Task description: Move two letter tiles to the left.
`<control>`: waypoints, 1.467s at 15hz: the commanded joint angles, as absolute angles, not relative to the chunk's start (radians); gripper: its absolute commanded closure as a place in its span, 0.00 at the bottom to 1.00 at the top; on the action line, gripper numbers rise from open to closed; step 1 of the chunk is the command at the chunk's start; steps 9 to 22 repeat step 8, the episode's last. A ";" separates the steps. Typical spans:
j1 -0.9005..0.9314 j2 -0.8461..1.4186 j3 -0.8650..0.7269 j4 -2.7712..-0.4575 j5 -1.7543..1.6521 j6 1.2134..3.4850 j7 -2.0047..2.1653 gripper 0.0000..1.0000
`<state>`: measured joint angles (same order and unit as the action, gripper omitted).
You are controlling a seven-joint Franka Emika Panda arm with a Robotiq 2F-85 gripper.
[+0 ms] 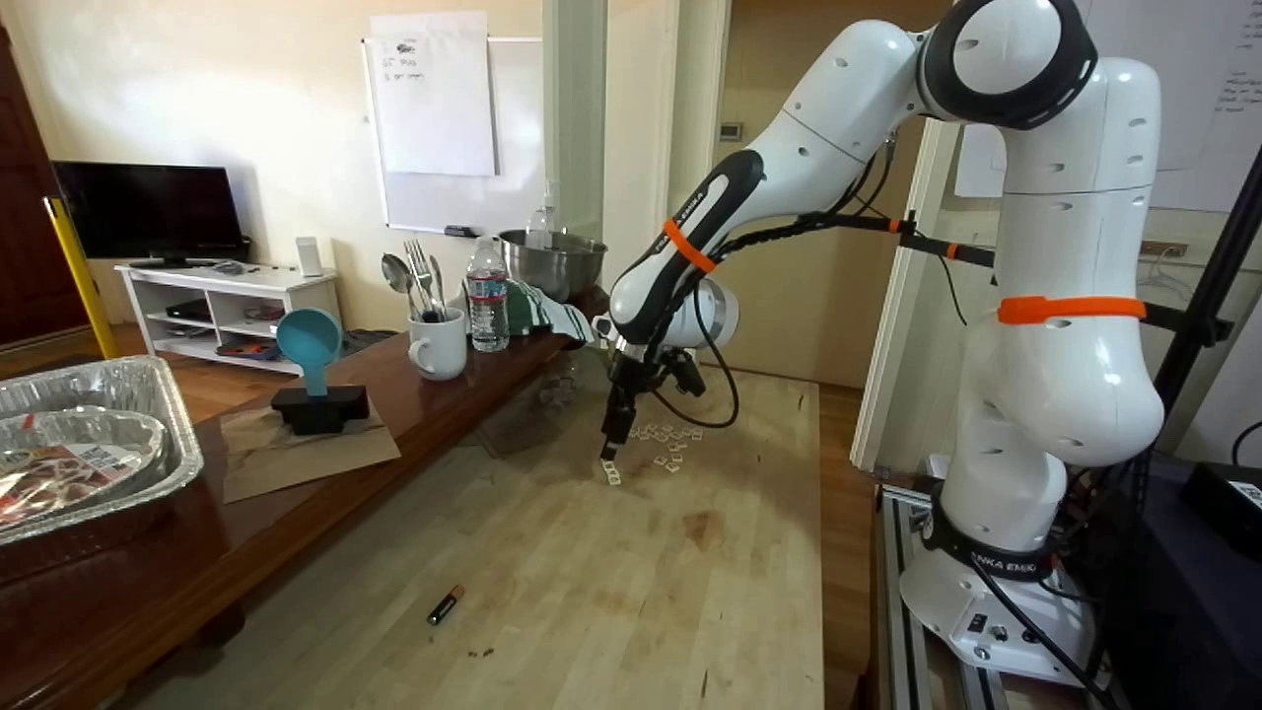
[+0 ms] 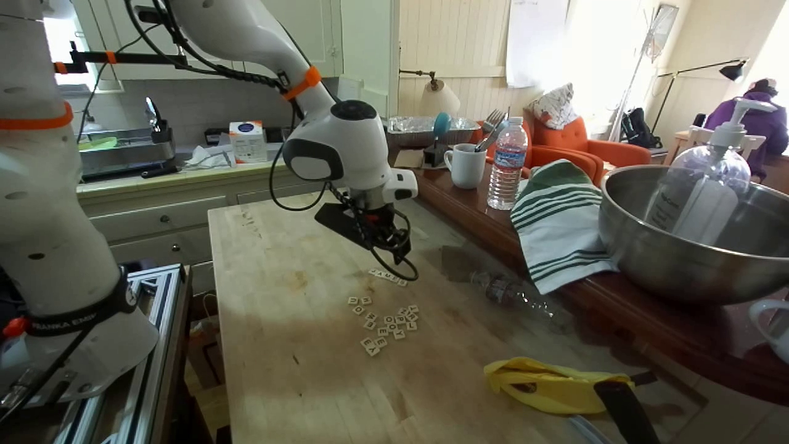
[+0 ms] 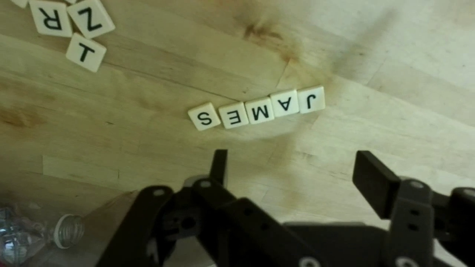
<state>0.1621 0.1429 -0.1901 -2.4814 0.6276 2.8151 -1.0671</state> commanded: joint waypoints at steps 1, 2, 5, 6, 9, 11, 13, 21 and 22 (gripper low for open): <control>0.152 0.103 -0.188 -2.516 0.622 2.809 -1.166 0.00; 0.152 0.100 -0.189 -2.519 0.622 2.810 -1.184 0.00; 0.156 0.093 -0.193 -2.528 0.614 2.825 -1.218 0.00; 0.160 0.094 -0.195 -2.530 0.615 2.843 -1.207 0.00; 0.161 0.119 -0.192 -2.499 0.628 2.824 -1.193 0.00; 0.161 0.119 -0.192 -2.499 0.628 2.824 -1.193 0.00; 0.161 0.119 -0.192 -2.499 0.628 2.824 -1.193 0.00; 0.161 0.119 -0.192 -2.499 0.628 2.824 -1.193 0.00; 0.161 0.119 -0.192 -2.499 0.628 2.824 -1.193 0.00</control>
